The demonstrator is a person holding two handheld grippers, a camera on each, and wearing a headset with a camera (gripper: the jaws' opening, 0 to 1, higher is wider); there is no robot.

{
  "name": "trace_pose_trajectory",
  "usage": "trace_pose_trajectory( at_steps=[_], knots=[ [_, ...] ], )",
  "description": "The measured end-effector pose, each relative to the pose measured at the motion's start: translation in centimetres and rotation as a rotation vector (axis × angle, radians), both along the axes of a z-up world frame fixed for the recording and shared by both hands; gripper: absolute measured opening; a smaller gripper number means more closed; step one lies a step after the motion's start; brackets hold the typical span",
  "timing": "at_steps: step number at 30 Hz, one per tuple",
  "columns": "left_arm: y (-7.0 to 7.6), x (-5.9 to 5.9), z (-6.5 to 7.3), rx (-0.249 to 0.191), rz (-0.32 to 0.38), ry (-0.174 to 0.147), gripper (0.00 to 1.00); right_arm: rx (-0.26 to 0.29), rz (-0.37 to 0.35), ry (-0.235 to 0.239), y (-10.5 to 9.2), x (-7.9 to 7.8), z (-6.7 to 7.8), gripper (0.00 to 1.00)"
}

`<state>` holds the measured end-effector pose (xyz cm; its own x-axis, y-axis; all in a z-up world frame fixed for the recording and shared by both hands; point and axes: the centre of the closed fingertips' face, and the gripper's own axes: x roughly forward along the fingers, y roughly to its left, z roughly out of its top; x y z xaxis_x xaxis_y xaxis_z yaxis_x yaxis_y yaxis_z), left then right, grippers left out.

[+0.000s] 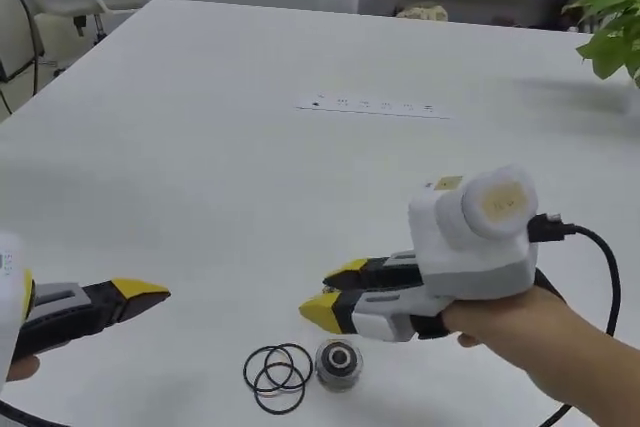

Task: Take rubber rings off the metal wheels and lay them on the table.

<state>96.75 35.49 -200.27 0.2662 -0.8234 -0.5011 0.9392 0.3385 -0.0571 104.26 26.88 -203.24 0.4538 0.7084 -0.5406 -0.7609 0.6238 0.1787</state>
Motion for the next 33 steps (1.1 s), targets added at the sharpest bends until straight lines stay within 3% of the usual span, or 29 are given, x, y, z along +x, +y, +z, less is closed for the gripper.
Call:
trace_pose_trajectory(
  at_steps=[3, 6, 11, 16, 24, 27, 33],
  knots=[
    [-0.1, -0.1, 0.6, -0.003, -0.022, -0.033, 0.89, 0.007, -0.038, -0.012, -0.9, 0.8, 0.4, 0.23],
    [-0.1, 0.1, 1.1, 0.006, -0.032, -0.04, 0.91, 0.016, -0.073, -0.012, -1.8, 1.4, 0.5, 0.23],
    [-0.6, 0.4, 3.2, -0.04, -0.053, -0.063, 0.92, 0.008, -0.112, -0.004, -3.0, 1.9, 0.1, 0.23],
    [-0.6, 2.2, 5.3, -0.029, -0.071, -0.131, 0.92, -0.007, -0.135, 0.015, -3.9, 2.1, -0.7, 0.23],
    [-1.4, 5.3, 8.9, -0.054, -0.083, -0.227, 0.92, -0.065, -0.126, 0.049, -4.6, 1.6, -2.4, 0.23],
    [-2.8, 6.1, 9.7, -0.064, -0.115, -0.253, 0.91, -0.088, -0.112, 0.059, -4.8, 1.3, -3.0, 0.24],
    [-5.8, 6.8, 9.9, -0.057, -0.189, -0.278, 0.89, -0.102, -0.1, 0.069, -4.9, 1.0, -3.4, 0.24]
  ],
)
